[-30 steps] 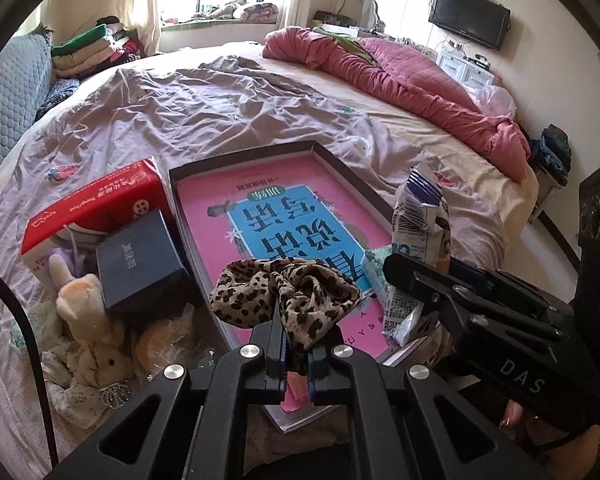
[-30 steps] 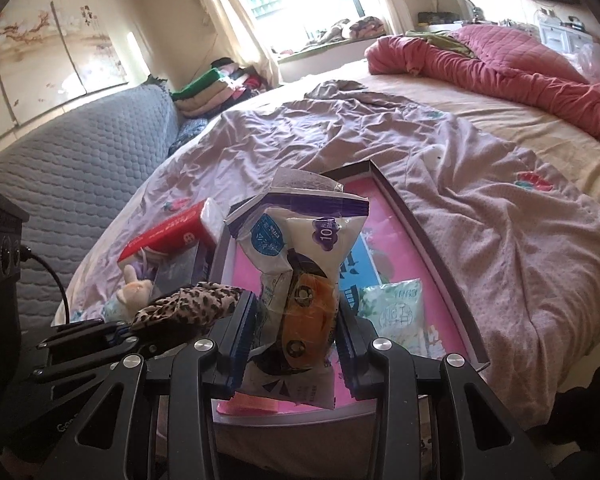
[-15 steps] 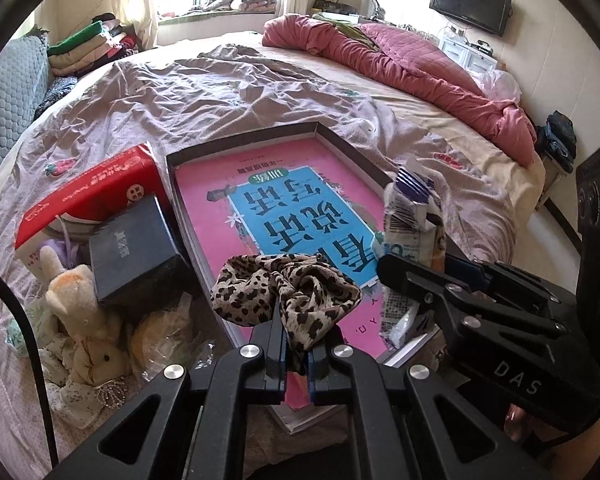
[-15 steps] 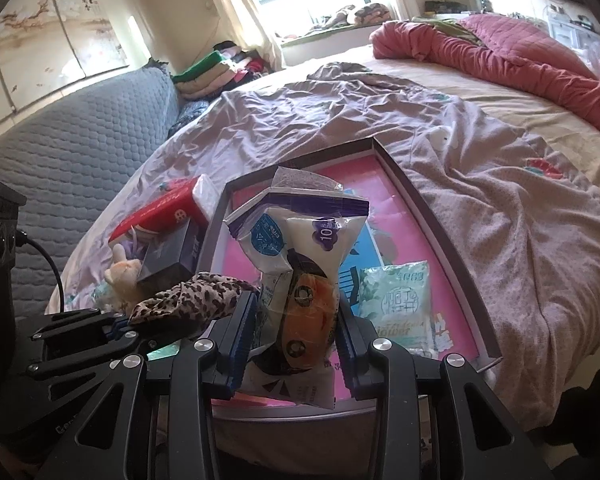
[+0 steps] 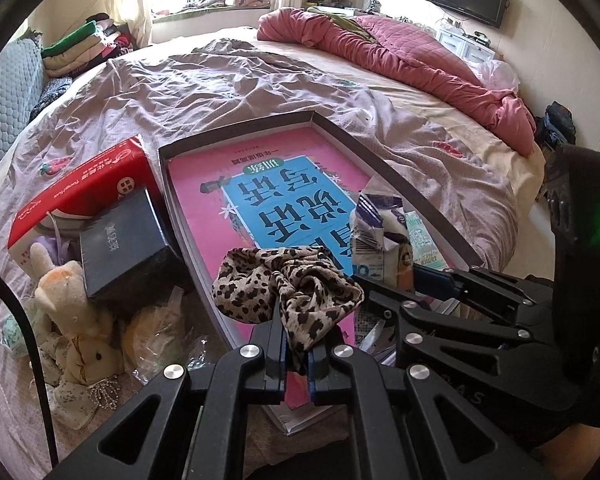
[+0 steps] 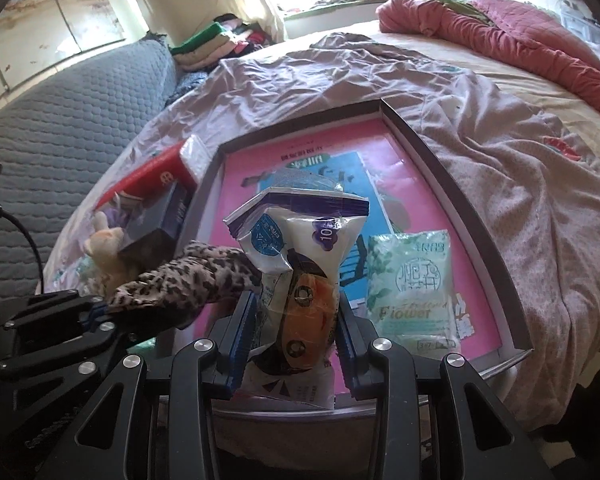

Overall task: Organize soft objects
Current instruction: 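Lower the leopard cloth and snack bag onto the book in the tray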

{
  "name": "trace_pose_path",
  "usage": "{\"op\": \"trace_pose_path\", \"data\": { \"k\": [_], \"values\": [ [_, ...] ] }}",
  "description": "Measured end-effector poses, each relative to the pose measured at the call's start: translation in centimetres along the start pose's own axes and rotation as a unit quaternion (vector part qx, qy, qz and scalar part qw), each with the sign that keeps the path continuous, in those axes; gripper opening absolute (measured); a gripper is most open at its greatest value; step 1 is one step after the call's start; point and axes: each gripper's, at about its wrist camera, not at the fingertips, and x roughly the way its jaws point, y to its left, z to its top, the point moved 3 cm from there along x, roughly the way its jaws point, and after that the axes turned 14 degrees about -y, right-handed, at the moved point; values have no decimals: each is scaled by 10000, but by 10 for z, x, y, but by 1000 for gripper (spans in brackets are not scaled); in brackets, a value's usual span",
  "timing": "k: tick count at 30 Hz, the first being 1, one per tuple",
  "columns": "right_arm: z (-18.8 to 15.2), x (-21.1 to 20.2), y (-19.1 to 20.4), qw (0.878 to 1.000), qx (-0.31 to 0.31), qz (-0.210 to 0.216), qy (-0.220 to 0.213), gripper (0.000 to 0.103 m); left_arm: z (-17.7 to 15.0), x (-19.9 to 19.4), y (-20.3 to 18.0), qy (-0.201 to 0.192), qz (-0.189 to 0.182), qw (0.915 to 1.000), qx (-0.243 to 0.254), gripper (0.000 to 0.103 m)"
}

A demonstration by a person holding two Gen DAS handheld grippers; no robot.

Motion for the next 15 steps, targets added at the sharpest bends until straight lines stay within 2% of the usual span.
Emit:
{"op": "trace_pose_path", "data": {
  "k": [15],
  "values": [
    [-4,5,-10,9991,-140,-398,-26,41,-6,6,-8,131,-43,9999,73,7]
  ]
}}
